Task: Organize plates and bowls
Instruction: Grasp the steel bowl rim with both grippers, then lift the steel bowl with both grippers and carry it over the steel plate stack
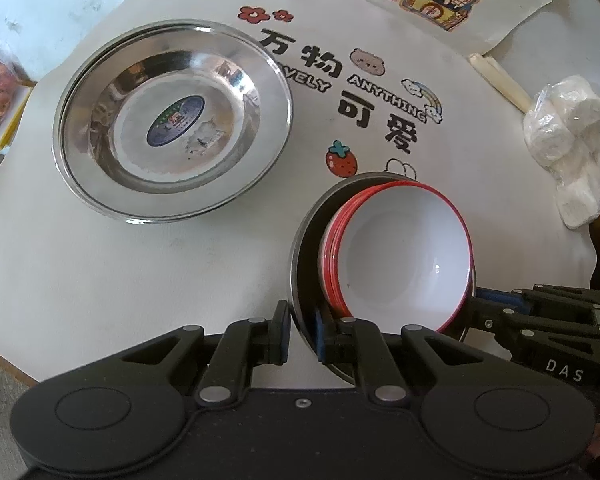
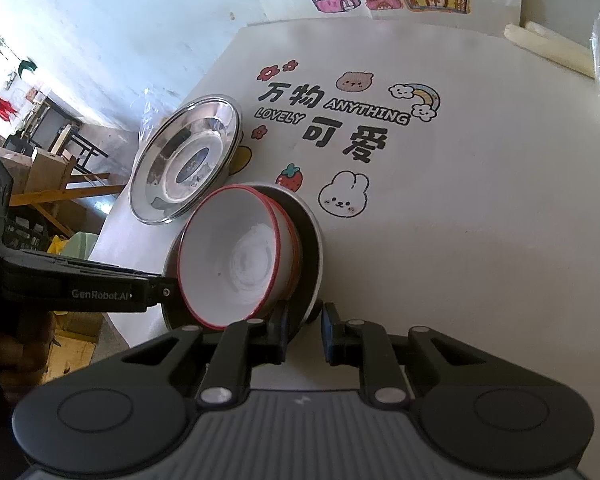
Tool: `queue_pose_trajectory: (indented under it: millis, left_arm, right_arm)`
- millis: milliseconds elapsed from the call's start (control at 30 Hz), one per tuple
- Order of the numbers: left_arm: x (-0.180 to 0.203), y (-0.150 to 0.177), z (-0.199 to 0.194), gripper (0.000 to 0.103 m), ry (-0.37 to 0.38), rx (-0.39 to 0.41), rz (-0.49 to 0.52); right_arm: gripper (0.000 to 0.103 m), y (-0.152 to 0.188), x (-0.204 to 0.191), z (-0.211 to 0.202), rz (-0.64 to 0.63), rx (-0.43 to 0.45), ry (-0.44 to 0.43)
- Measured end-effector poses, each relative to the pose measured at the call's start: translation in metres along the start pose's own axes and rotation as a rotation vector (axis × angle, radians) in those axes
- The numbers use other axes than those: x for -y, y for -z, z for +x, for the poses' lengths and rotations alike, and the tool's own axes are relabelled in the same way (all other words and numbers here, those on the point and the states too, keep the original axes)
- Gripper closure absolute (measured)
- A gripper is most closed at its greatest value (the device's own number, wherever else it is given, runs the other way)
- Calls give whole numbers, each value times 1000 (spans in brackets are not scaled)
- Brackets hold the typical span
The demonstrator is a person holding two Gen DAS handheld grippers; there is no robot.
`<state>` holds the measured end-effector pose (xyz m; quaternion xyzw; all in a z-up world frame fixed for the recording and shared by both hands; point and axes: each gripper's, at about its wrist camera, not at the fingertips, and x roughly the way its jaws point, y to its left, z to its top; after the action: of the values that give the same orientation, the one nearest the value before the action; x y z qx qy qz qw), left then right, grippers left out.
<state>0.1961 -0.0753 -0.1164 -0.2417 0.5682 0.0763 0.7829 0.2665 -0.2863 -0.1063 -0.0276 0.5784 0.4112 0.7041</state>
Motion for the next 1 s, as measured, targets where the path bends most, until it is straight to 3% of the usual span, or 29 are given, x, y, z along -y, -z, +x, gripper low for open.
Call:
queue_pose_trajectory:
  millis: [600,1000]
  left_arm:
    - [6,-10,-10,90,22,39,64]
    - [-15,-35,-17,90,57,31,131]
  right_arm:
    - [84,-2,-1,-18,33,67,14]
    - [84,-15,-26,-13,91,110,57]
